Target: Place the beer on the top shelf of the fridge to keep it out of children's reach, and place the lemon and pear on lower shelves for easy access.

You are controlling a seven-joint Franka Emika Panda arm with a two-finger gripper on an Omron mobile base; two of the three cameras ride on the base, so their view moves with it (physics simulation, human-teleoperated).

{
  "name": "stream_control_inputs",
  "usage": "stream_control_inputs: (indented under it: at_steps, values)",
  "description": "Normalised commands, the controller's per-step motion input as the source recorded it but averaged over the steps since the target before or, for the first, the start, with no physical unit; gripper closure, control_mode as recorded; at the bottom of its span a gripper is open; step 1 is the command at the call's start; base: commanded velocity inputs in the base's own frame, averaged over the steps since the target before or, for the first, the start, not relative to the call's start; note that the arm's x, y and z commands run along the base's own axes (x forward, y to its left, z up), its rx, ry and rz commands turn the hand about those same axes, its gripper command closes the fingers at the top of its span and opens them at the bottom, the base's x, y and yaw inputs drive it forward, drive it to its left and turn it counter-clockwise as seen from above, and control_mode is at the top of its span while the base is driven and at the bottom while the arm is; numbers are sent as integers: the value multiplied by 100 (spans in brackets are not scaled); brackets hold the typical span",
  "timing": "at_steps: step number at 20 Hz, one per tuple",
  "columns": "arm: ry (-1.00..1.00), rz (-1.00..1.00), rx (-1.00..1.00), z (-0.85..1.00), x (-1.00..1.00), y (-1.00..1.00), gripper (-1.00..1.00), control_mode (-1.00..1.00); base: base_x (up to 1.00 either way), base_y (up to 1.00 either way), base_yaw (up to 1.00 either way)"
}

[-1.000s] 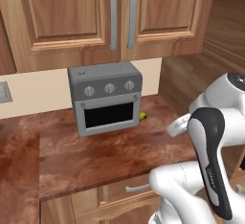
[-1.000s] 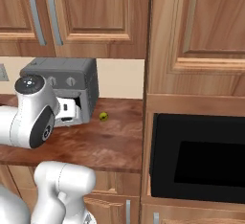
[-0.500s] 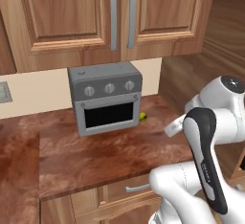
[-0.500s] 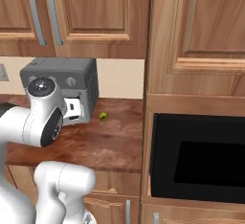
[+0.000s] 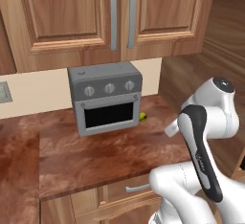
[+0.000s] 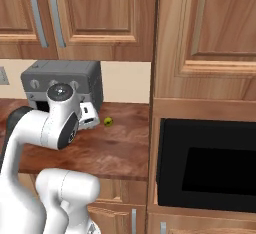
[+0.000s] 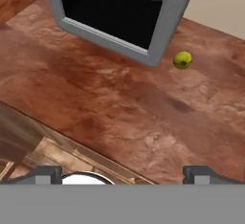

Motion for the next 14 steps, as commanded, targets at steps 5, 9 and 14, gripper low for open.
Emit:
stream_control_inputs:
  at_steps: [5, 9, 14]
  values:
    - [0, 13, -12, -28, 25, -14, -100, -100, 0, 0, 0]
    - [0, 15, -19, -30, 19, -10, -100, -100, 0, 0, 0]
    - [0, 19, -17, -26, 15, -22, -100, -100, 0, 0, 0]
